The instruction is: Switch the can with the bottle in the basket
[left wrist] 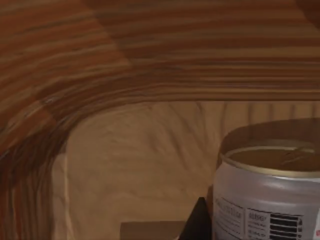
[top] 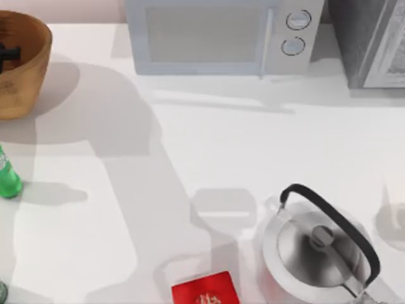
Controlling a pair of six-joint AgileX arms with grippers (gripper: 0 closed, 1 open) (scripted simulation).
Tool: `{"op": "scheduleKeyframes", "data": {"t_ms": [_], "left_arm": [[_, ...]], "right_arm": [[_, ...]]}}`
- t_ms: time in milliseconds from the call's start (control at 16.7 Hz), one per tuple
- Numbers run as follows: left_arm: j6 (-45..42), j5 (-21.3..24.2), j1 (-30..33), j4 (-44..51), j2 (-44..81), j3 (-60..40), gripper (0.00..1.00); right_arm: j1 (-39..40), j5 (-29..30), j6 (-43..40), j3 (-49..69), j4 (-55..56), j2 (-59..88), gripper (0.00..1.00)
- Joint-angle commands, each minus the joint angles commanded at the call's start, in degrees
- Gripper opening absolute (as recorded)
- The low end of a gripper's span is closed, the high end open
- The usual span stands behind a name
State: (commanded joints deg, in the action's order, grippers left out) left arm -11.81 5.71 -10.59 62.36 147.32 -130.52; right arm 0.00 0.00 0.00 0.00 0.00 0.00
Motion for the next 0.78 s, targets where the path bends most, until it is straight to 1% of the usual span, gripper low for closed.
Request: {"op": "scheduleKeyframes", "data": {"t_ms": [120,180,600,780], "left_arm": [[0.0,0.0,0.0,0.0,0.0,0.0,0.02],[0.0,0.0,0.0,0.0,0.0,0.0,0.0],[0.0,0.0,0.0,0.0,0.0,0.0,0.0],[0.2,-0.6,0.0,0.0,-2.7,0.3,0.0]], "right_arm": [[0.0,0.0,0.0,0.0,0.0,0.0,1.0],[0.0,0.0,0.0,0.0,0.0,0.0,1.0],[0.0,0.0,0.0,0.0,0.0,0.0,1.0],[0.0,0.0,0.0,0.0,0.0,0.0,1.0]]}}
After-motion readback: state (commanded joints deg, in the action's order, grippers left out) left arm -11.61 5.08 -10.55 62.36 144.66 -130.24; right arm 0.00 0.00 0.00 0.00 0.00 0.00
